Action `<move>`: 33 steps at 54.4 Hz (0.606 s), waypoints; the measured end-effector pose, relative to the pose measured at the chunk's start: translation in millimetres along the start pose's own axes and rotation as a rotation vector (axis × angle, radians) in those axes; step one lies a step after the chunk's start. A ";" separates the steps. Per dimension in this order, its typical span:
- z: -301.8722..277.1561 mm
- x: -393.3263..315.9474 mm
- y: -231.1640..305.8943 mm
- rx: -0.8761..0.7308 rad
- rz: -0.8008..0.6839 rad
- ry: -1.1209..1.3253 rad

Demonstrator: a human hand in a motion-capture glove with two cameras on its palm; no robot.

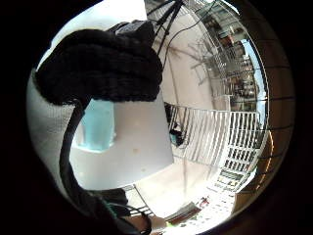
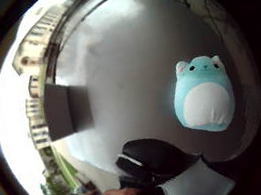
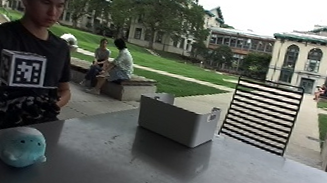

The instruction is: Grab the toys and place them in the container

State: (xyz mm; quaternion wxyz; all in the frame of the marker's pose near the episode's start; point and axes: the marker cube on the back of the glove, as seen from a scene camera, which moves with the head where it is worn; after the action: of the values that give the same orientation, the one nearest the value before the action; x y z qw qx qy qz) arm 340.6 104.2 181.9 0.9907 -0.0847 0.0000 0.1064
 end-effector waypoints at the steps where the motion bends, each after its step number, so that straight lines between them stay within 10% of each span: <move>1: 4.9 2.1 -0.6 -0.004 -0.002 0.000; 33: 90.9 18.5 3.1 -0.200 -0.010 -0.035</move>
State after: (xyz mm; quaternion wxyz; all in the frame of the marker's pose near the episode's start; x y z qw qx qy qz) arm 356.5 126.3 270.6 0.9777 -0.1812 -0.0285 0.1025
